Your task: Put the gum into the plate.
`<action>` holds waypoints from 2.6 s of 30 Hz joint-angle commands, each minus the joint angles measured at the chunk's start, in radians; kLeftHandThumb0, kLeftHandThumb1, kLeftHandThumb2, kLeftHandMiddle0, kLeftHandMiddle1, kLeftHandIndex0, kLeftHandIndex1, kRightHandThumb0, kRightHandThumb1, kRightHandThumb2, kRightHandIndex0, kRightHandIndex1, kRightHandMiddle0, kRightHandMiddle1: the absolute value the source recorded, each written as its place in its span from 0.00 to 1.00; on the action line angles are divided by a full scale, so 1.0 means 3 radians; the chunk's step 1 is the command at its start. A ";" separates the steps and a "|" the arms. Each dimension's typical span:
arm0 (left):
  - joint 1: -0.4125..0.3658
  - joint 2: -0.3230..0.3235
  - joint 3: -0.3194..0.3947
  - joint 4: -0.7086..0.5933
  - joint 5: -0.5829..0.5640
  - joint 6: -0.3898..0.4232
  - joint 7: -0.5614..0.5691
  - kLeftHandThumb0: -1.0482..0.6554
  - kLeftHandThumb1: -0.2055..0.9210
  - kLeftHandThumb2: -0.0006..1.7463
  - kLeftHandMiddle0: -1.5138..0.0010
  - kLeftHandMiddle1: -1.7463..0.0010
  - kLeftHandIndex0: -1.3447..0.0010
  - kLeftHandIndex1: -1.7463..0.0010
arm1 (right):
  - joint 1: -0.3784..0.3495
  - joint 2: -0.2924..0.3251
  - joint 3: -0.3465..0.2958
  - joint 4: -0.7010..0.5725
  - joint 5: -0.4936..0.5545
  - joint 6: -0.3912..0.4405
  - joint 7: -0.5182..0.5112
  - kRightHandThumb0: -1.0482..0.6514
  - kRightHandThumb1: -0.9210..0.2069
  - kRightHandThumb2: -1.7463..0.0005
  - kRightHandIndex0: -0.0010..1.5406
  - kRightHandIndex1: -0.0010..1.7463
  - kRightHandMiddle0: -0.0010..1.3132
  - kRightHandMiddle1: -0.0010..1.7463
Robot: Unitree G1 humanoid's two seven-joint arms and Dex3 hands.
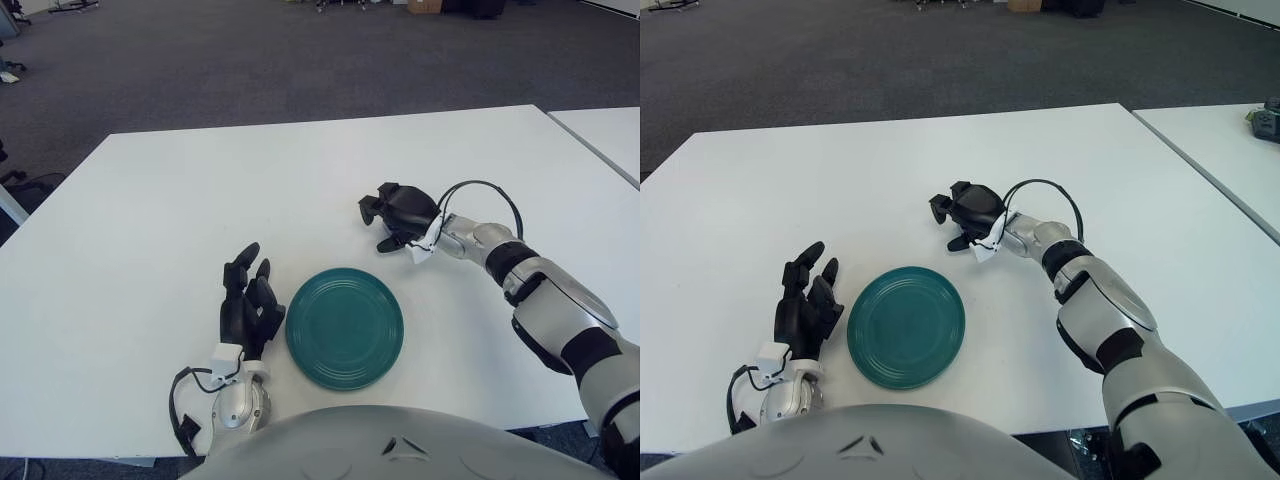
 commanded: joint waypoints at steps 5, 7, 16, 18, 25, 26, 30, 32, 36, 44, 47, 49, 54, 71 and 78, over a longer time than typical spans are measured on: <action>-0.0040 0.0063 0.0000 0.0081 0.0122 0.0064 -0.0066 0.12 1.00 0.53 0.78 1.00 1.00 0.58 | 0.0193 -0.0291 -0.0474 -0.1257 0.0502 0.0557 0.1311 0.01 0.00 0.54 0.03 0.01 0.00 0.15; -0.0048 0.0072 0.0008 0.0105 0.0151 0.0055 -0.0068 0.12 1.00 0.54 0.80 1.00 1.00 0.58 | 0.0270 -0.0324 -0.0546 -0.1499 0.0547 0.0686 0.1506 0.00 0.00 0.53 0.01 0.00 0.00 0.10; -0.0111 0.0061 0.0049 0.0262 0.0248 0.0050 -0.0026 0.11 1.00 0.55 0.82 1.00 1.00 0.58 | 0.0637 -0.0465 -0.0815 -0.2468 0.0629 0.1310 0.2203 0.00 0.00 0.51 0.00 0.00 0.00 0.00; -0.0129 0.0054 0.0061 0.0300 0.0254 0.0055 -0.0024 0.11 1.00 0.55 0.82 1.00 1.00 0.57 | 0.0658 -0.0498 -0.0819 -0.2464 0.0565 0.1310 0.2217 0.00 0.00 0.51 0.00 0.00 0.00 0.00; -0.0170 0.0057 0.0073 0.0367 0.0282 0.0088 -0.0045 0.11 1.00 0.53 0.83 1.00 1.00 0.55 | 0.0643 -0.0597 -0.0783 -0.2448 0.0369 0.1312 0.2331 0.00 0.00 0.49 0.00 0.00 0.00 0.00; -0.0177 0.0063 0.0072 0.0371 0.0290 0.0104 -0.0051 0.11 1.00 0.53 0.83 1.00 1.00 0.55 | 0.0638 -0.0608 -0.0779 -0.2445 0.0348 0.1318 0.2356 0.00 0.00 0.49 0.00 0.00 0.00 0.00; -0.0188 0.0106 0.0063 0.0372 0.0319 0.0167 -0.0092 0.11 1.00 0.52 0.85 1.00 1.00 0.57 | 0.0635 -0.0635 -0.0779 -0.2417 0.0312 0.1307 0.2409 0.00 0.00 0.47 0.00 0.00 0.00 0.00; -0.0198 0.0140 0.0057 0.0379 0.0340 0.0194 -0.0118 0.10 1.00 0.52 0.87 1.00 1.00 0.58 | 0.0636 -0.0642 -0.0787 -0.2388 0.0317 0.1285 0.2414 0.00 0.00 0.47 0.00 0.00 0.00 0.00; -0.0220 0.0182 0.0052 0.0398 0.0378 0.0236 -0.0147 0.09 1.00 0.52 0.90 1.00 1.00 0.63 | 0.0628 -0.0652 -0.0796 -0.2282 0.0333 0.1212 0.2378 0.00 0.00 0.47 0.00 0.00 0.00 0.00; -0.0229 0.0245 0.0045 0.0392 0.0426 0.0304 -0.0197 0.09 1.00 0.53 0.91 1.00 1.00 0.67 | 0.0570 -0.0633 -0.0792 -0.1967 0.0331 0.1028 0.2264 0.00 0.00 0.49 0.00 0.00 0.00 0.00; -0.0230 0.0257 0.0047 0.0393 0.0411 0.0307 -0.0221 0.09 1.00 0.53 0.91 1.00 1.00 0.68 | 0.0546 -0.0618 -0.0786 -0.1851 0.0325 0.0975 0.2223 0.00 0.00 0.49 0.00 0.00 0.00 0.00; -0.0233 0.0252 0.0055 0.0398 0.0405 0.0313 -0.0215 0.09 1.00 0.54 0.91 1.00 1.00 0.68 | 0.0519 -0.0604 -0.0771 -0.1700 0.0310 0.0924 0.2164 0.00 0.00 0.50 0.00 0.00 0.00 0.00; -0.0232 0.0269 0.0055 0.0387 0.0422 0.0326 -0.0218 0.09 1.00 0.54 0.91 1.00 1.00 0.69 | 0.0435 -0.0559 -0.0716 -0.1360 0.0239 0.0806 0.1994 0.00 0.00 0.50 0.00 0.00 0.01 0.00; -0.0226 0.0266 0.0075 0.0349 0.0380 0.0360 -0.0236 0.12 1.00 0.54 0.91 1.00 1.00 0.73 | 0.0349 -0.0378 -0.0543 -0.0652 0.0081 0.0617 0.1440 0.00 0.00 0.52 0.01 0.00 0.05 0.03; -0.0204 0.0266 0.0077 0.0311 0.0308 0.0361 -0.0298 0.12 1.00 0.55 0.91 1.00 1.00 0.74 | 0.0335 -0.0297 -0.0426 -0.0352 -0.0029 0.0573 0.1161 0.00 0.00 0.52 0.01 0.00 0.05 0.03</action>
